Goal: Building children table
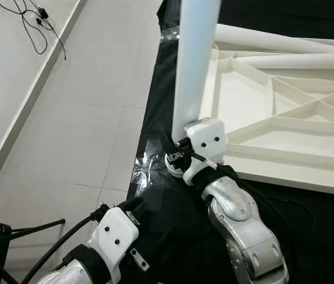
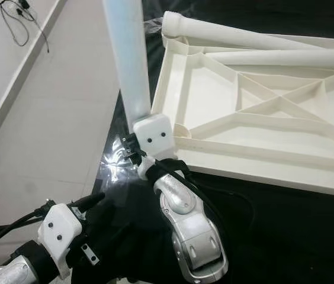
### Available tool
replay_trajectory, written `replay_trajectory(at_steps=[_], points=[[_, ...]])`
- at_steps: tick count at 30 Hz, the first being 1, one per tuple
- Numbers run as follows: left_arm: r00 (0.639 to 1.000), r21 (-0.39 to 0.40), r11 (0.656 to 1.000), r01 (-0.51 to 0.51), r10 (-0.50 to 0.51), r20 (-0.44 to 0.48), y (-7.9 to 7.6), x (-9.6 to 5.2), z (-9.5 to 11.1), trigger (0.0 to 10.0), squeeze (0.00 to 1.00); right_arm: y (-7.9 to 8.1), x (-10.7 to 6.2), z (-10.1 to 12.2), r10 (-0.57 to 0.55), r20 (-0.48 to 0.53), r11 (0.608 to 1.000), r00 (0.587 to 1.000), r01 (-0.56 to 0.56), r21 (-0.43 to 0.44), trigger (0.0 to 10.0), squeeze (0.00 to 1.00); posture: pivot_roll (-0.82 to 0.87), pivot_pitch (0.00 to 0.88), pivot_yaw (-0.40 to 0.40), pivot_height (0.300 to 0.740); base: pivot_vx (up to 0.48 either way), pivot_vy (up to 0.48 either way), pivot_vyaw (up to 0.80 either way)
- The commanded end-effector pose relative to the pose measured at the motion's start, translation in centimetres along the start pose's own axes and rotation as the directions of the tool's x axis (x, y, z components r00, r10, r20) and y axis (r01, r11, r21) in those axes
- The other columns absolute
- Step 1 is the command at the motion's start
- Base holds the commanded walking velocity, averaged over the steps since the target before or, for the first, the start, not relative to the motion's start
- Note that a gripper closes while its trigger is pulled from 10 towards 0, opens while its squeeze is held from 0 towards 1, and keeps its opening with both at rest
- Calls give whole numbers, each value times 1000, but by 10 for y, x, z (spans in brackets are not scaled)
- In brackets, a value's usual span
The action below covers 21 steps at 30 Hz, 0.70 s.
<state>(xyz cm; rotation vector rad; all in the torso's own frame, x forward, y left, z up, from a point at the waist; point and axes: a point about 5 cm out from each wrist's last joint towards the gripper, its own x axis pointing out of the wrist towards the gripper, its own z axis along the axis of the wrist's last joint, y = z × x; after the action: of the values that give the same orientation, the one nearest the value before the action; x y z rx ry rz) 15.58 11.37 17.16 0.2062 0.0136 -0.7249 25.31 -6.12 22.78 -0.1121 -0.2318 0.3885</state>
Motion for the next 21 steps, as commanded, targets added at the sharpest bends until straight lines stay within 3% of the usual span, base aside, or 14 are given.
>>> replay_trajectory(at_steps=[1,4,7,9,11,14,21], points=[[1000,2,1000,-2,2,-22,0,-1,-5,10000,0,-3,-6,-30,2,-136,1000,991,0,20,10000,0,6,350,109,740,0,0,0],[1000,17,1000,-17,18,-21,6,1,-7,10000,0,-7,5,-10,113,11,989,993,-114,91,10000,0,8,331,110,740,0,0,0],[999,26,999,-26,27,-20,9,3,-8,10000,0,-11,11,4,163,98,978,982,-174,113,10000,0,0,312,109,740,0,0,0],[999,26,999,-26,27,-20,9,3,-8,10000,0,-11,11,4,163,98,978,982,-174,113,10000,0,0,312,109,740,0,0,0],[999,46,998,-41,42,-12,15,7,-10,10000,0,-17,19,21,233,195,940,953,-271,205,10000,0,-8,272,106,740,0,0,0],[999,65,996,-54,54,0,21,12,-11,10000,0,-22,25,31,263,264,910,928,-329,252,10000,0,-8,244,106,740,0,0,0],[994,91,991,-99,94,64,38,20,2,10000,0,-25,32,45,311,350,878,884,-408,252,10000,0,-3,195,100,740,0,0,0]])
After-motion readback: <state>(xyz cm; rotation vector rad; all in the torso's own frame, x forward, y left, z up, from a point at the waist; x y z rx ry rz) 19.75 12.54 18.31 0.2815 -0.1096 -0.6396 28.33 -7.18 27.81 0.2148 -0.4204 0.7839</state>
